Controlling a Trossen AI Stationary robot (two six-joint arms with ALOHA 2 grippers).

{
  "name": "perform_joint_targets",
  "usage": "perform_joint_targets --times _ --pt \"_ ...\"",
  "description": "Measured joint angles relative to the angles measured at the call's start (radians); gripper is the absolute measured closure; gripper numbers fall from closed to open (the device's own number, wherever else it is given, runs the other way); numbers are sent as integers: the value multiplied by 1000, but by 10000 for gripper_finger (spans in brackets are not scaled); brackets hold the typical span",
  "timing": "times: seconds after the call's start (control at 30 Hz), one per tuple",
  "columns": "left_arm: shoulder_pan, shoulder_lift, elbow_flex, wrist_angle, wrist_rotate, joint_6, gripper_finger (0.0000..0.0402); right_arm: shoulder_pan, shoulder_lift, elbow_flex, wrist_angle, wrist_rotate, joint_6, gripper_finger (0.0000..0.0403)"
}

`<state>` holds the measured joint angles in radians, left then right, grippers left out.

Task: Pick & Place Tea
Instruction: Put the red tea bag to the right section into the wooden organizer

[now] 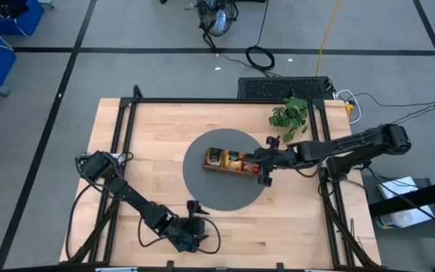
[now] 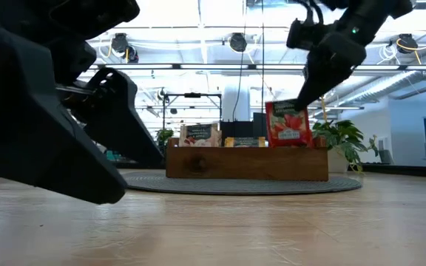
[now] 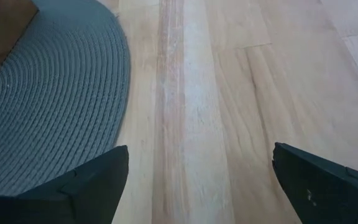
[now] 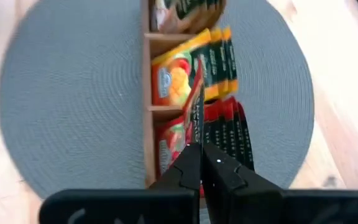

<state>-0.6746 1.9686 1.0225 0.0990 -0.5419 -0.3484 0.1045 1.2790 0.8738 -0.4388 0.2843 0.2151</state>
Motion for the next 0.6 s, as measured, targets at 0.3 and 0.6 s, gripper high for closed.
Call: perform_joint_targets --times 0.3,0.6 --pt "-1 0 0 -18 -4 -45 9 -14 69 -20 9 -35 -19 403" --pt "-1 0 0 -22 -27 -53 9 -14 71 -102 99 -25 29 395"
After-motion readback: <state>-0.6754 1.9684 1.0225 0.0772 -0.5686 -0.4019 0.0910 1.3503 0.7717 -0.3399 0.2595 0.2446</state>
